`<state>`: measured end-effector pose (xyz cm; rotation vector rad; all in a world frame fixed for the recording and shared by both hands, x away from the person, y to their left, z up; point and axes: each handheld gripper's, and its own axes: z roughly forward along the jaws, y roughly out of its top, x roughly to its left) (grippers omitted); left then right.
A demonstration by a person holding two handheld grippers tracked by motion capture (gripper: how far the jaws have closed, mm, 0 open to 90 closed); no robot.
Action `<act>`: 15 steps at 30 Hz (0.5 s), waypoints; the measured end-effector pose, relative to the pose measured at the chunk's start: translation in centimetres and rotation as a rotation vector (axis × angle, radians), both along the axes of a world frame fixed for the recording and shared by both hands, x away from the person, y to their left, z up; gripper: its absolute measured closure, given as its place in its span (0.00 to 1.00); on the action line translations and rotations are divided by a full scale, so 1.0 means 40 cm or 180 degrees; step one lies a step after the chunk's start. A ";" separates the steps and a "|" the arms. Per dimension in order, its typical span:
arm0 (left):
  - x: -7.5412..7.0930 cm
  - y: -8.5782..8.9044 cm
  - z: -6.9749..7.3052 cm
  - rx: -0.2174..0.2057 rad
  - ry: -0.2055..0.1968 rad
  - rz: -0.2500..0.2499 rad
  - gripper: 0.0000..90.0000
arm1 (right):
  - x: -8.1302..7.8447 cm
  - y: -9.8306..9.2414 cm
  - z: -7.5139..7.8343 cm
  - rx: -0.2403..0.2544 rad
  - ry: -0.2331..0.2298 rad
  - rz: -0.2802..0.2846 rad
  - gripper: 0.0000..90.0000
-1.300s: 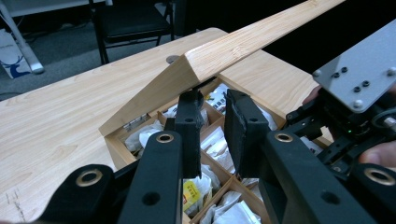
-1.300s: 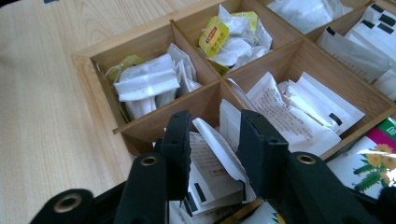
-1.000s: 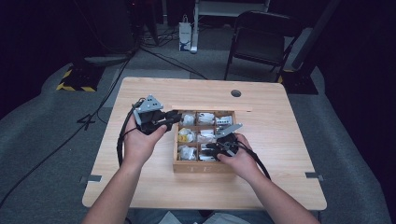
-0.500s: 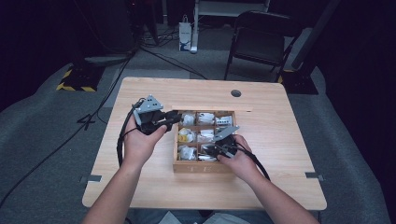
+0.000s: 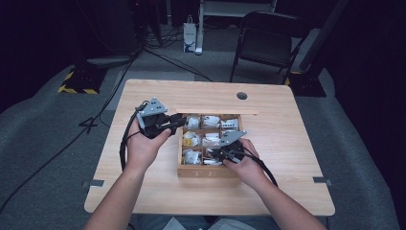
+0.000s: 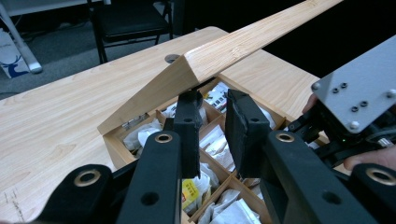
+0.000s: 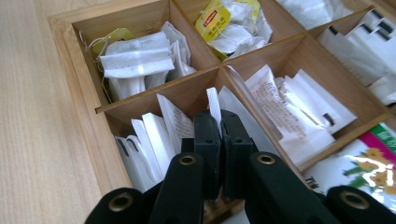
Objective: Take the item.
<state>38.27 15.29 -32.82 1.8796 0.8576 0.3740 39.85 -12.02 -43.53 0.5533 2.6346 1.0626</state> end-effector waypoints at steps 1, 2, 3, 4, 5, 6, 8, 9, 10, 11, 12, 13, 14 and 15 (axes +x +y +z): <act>0.000 -0.001 0.000 0.0005 -0.0002 0.0005 0.83 | -0.004 -0.002 0.004 0.0007 -0.0049 0.0006 0.97; 0.000 -0.001 0.000 0.0005 -0.0002 0.0005 0.83 | -0.004 -0.002 0.004 0.0007 -0.0049 0.0006 0.97; 0.000 -0.001 0.000 0.0003 -0.0002 0.0007 0.83 | -0.005 -0.004 0.007 0.0026 -0.0057 0.0003 0.97; 0.000 -0.001 0.000 0.0003 -0.0002 0.0007 0.83 | -0.006 -0.006 0.010 0.0044 -0.0069 0.0005 0.97; 0.000 -0.001 0.001 0.0005 -0.0002 0.0007 0.83 | -0.007 -0.008 0.013 0.0064 -0.0082 -0.0004 0.97; 0.000 -0.001 0.001 0.0007 -0.0001 0.0008 0.83 | -0.007 -0.011 0.017 0.0078 -0.0094 -0.0004 0.97; 0.000 -0.001 0.001 0.0012 0.0003 0.0008 0.83 | -0.008 -0.015 0.022 0.0106 -0.0113 -0.0014 0.97; 0.000 0.000 0.002 0.0012 0.0008 0.0004 0.83 | -0.009 -0.020 0.029 0.0144 -0.0130 -0.0020 0.97; 0.000 0.000 0.002 0.0012 0.0008 0.0004 0.83 | -0.009 -0.020 0.029 0.0144 -0.0130 -0.0020 0.97; 0.001 -0.001 0.002 0.0008 0.0005 0.0009 0.83 | -0.011 -0.025 0.038 0.0193 -0.0148 -0.0033 0.97; 0.001 -0.001 0.002 0.0008 0.0005 0.0009 0.83 | -0.011 -0.025 0.038 0.0193 -0.0148 -0.0033 0.97; 0.001 -0.001 0.002 0.0007 0.0007 0.0010 0.83 | -0.011 -0.031 0.047 0.0311 -0.0114 -0.0018 0.97; 0.001 -0.001 0.002 0.0006 0.0009 0.0010 0.83 | -0.011 -0.031 0.047 0.0311 -0.0114 -0.0018 0.97; 0.001 -0.001 0.002 0.0004 0.0008 0.0010 0.83 | -0.012 -0.034 0.051 0.0351 -0.0118 -0.0023 0.97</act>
